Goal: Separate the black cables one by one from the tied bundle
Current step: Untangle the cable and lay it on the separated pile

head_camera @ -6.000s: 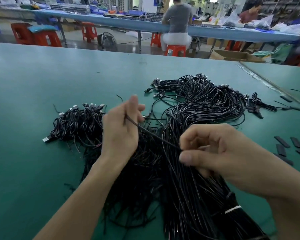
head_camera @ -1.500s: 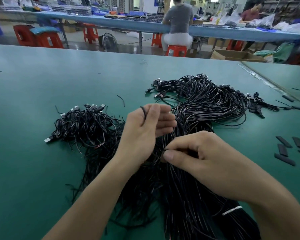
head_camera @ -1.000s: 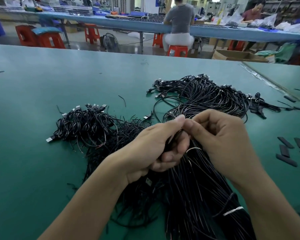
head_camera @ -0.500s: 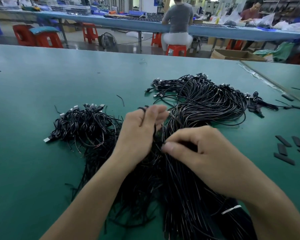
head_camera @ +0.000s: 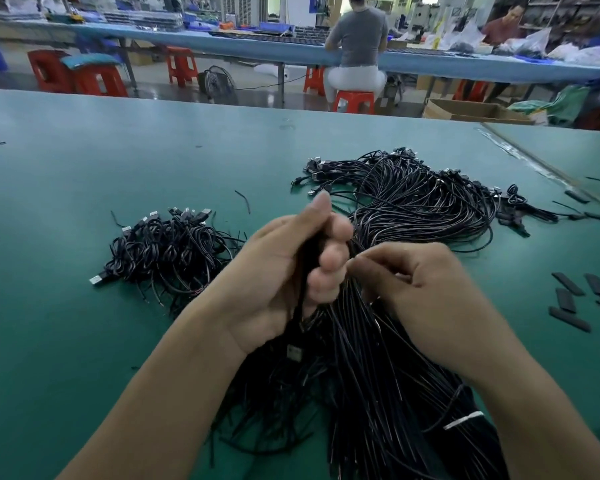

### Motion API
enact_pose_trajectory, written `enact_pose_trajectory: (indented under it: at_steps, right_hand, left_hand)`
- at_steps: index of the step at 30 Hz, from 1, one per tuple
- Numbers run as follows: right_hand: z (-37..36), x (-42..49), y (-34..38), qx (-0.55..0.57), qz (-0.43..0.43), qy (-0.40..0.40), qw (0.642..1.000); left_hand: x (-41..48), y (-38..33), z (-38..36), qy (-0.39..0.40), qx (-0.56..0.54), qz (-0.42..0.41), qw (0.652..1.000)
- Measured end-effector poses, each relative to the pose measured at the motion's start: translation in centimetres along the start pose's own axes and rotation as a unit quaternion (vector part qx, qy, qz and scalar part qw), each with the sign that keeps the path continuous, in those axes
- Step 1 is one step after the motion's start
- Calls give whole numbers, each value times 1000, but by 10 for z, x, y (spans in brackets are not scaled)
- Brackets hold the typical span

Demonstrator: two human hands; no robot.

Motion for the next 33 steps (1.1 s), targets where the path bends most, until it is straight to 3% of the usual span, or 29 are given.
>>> enact_pose_trajectory:
  at_steps: [6, 11, 15, 21, 25, 28, 33]
  right_hand:
    - [-32, -12, 13, -97, 17, 121, 988]
    - [-32, -19, 29, -104, 62, 158, 980]
    - [0, -12, 35, -56, 95, 66, 992]
    - [31, -3, 19, -12, 72, -50, 996]
    - [16, -1, 12, 122, 37, -31, 991]
    - [-1, -1, 8, 266, -16, 32, 963]
    - [5, -2, 8, 248, -14, 35, 968]
  left_hand:
    - [6, -12, 29, -114, -37, -104, 987]
    - [2, -15, 47, -236, 230, -165, 930]
    - [3, 0, 28, -149, 356, -76, 919]
    - [-3, 25, 14, -55, 357, 64, 930]
    - [-7, 27, 10, -22, 279, 105, 954]
    - [-11, 30, 4, 20, 180, 144, 973]
    - [-12, 33, -4, 52, 106, 147, 982]
Point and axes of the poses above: each hand's wrist, its own x-axis towards the middle knuckle, its own z-axis out of the back of the hand, y = z × x, the point moved 9 cm from there along x, towards the middle knuckle, and after that the axes turned 4 degrees about -y, right-handed, at the moved point
